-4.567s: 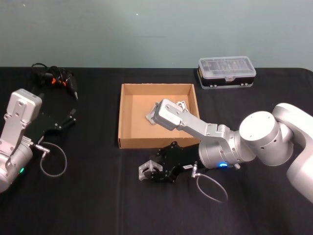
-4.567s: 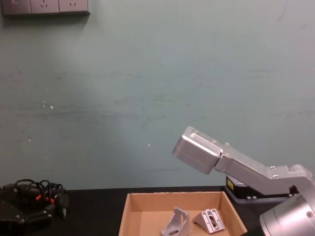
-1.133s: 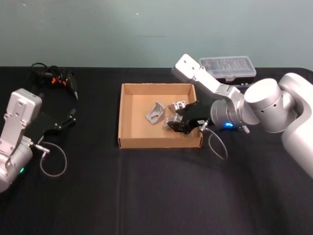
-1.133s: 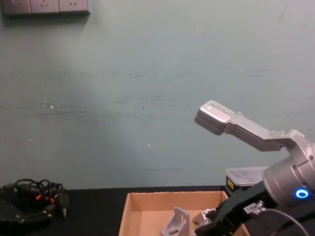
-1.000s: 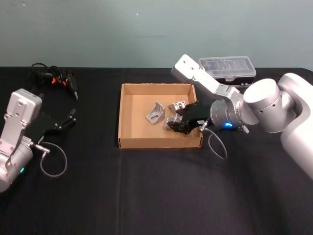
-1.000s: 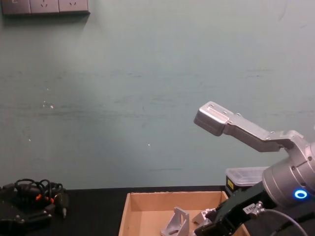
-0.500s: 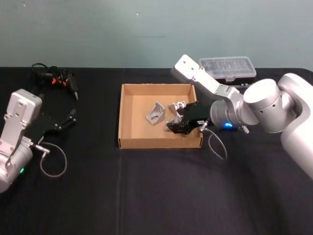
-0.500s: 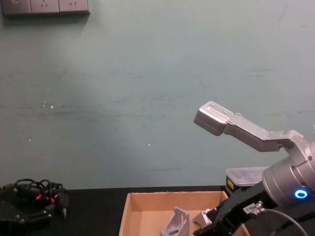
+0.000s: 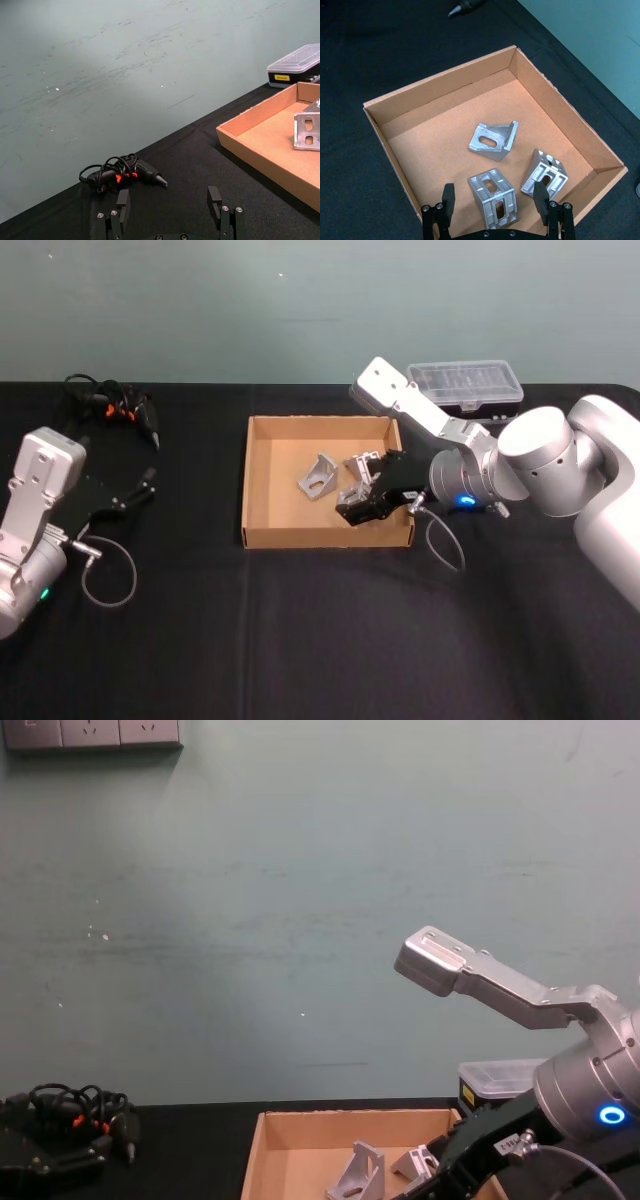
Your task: Use one hand to pick up the angle iron from the table and place it into the box.
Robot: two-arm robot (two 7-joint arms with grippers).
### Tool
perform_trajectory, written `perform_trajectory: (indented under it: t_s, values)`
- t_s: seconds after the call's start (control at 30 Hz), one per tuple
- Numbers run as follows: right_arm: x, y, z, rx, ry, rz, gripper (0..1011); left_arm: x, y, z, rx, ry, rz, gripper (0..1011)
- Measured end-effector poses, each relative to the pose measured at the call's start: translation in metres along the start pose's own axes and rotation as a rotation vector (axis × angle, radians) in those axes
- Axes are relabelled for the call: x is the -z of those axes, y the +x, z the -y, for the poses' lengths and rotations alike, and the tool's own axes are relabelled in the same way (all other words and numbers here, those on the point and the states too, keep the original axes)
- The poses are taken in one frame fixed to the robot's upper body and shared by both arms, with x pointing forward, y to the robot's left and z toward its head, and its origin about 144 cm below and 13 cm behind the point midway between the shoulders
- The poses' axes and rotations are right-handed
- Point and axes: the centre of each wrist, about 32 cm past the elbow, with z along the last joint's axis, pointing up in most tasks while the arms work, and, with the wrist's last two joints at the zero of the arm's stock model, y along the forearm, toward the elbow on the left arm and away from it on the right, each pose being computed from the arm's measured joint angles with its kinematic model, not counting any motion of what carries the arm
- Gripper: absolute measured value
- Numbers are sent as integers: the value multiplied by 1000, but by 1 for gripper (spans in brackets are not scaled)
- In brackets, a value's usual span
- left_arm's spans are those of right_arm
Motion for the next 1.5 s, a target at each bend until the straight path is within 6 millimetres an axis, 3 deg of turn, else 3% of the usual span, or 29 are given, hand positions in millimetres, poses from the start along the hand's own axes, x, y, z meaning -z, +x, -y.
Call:
perform_trajectory:
  t_s: [0.57, 0.87, 1.1, 1.5]
  values:
    - [9, -8, 14, 66, 130, 4, 1003, 0, 0, 0, 0, 0, 0, 1011]
    - [36, -21, 22, 180, 243, -9, 1003, 0, 0, 0, 0, 0, 0, 1011]
    - [33, -20, 30, 185, 309, 13, 1003, 0, 0, 0, 0, 0, 0, 1011]
    - [47, -40, 33, 277, 389, 4, 1003, 0, 0, 0, 0, 0, 0, 1011]
